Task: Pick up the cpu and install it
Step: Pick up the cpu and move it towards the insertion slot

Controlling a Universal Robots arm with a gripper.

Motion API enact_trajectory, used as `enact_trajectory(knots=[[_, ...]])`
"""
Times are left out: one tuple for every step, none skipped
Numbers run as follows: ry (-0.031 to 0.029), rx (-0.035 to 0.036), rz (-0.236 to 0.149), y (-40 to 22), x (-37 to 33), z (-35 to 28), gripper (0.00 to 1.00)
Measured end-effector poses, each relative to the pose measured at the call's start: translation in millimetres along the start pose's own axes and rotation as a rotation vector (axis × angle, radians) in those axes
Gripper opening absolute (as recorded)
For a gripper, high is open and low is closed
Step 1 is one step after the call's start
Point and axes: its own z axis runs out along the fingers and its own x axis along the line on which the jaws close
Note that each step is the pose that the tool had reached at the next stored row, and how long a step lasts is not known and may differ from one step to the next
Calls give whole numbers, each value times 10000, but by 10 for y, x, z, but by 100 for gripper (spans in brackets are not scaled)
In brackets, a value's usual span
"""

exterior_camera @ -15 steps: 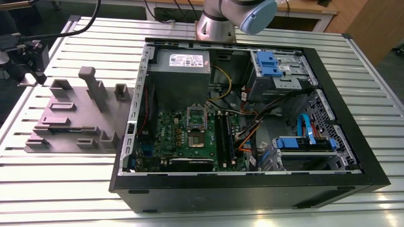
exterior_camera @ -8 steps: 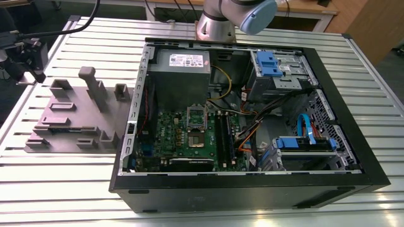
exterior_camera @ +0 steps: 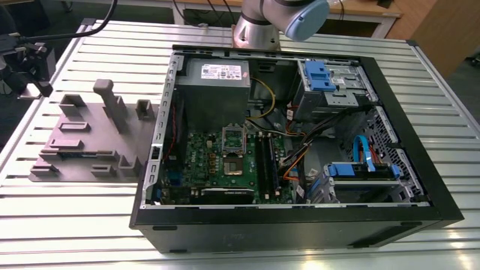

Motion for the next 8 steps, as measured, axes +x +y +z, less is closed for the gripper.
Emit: enact_trajectory(knots=[[0,-1,0,0,0,-5,47],[-1,-1,0,1,0,-10,47],[0,0,0,1,0,-17,47],[0,0,0,1,1,-23,47],[0,0,0,2,1,-28,47],[0,0,0,2,1,-34,47],[1,0,0,2,1,-40,47],[0,0,0,3,1,-46,47]])
